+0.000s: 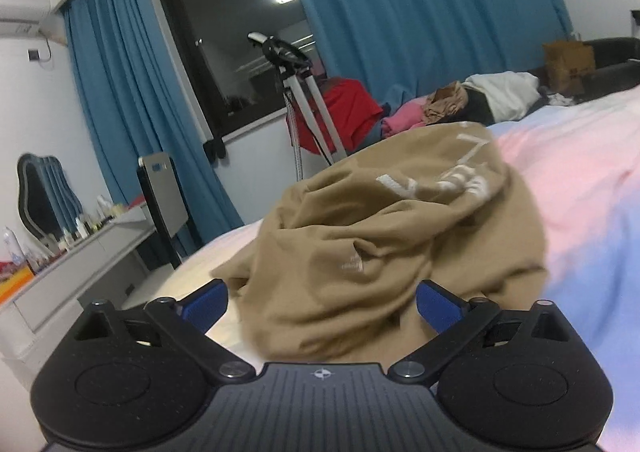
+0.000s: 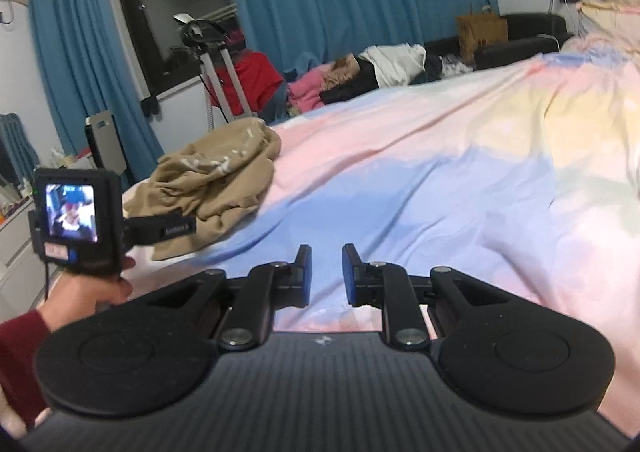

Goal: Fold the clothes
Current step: 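Grasp the tan garment edge with the left gripper, then lift the tan garment with the left gripper and shake it out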

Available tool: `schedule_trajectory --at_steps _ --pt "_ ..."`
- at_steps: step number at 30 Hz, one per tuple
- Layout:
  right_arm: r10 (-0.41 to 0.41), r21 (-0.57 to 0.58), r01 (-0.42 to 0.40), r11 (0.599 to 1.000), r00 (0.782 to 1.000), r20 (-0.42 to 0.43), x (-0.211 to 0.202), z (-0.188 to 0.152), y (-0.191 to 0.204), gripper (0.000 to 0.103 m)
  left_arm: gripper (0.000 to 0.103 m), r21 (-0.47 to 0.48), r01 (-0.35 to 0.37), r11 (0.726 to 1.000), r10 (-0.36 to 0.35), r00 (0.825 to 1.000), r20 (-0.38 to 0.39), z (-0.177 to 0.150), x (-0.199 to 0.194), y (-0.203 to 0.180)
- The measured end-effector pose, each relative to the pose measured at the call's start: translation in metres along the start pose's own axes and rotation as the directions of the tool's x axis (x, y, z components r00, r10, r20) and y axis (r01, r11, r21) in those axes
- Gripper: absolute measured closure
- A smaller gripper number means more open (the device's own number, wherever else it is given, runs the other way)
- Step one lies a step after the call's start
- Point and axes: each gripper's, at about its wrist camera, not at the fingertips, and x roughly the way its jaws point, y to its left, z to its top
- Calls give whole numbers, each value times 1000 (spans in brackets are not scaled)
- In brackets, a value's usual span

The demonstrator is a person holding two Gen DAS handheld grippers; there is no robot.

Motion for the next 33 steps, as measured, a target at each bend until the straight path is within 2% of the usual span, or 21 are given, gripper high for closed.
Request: schedule_trajectory --at_steps 2,3,4,5,6,7,8,13,19,26,30,33 --pt "-5 -3 5 1000 1000 -11 16 -3 0 84 11 -39 21 999 -21 1000 -12 0 17 3" --pt "-6 -5 6 1000 1000 -13 21 -4 0 84 22 -60 30 998 -31 999 -22 1 27 5" --pt "-6 -9 6 1000 1000 -17 25 -6 1 84 39 -81 46 996 -49 998 -33 2 33 7" --pt "-7 -12 6 1000 1000 -21 30 -8 2 84 48 -105 69 992 -73 997 -35 2 35 10" --pt "-5 -15 4 1000 1000 -28 34 -9 3 84 64 -130 91 987 -96 995 -36 3 36 14" --pt "0 -15 0 1000 1000 -30 36 -10 4 84 86 -148 98 984 -104 994 -31 5 33 18" --pt "4 -16 -4 1000 999 -32 38 -11 5 84 95 -167 105 980 -110 994 -26 7 29 21" --pt "13 -27 -13 1000 1000 11 31 -11 7 84 99 -231 149 961 -139 988 60 21 -20 41" --pt "46 -41 -43 998 995 86 10 -6 12 83 100 -273 221 936 -187 971 146 37 -117 75" --pt "107 -101 -91 991 981 164 -25 -3 23 83 100 -304 315 899 -249 940 235 28 -249 116" --pt "156 -135 -133 982 973 172 -47 -4 32 83 100 -383 369 847 -280 922 268 12 -322 148" --pt "218 -162 -193 968 964 151 -67 -6 41 83 100 -427 356 831 -274 930 243 -7 -326 161"
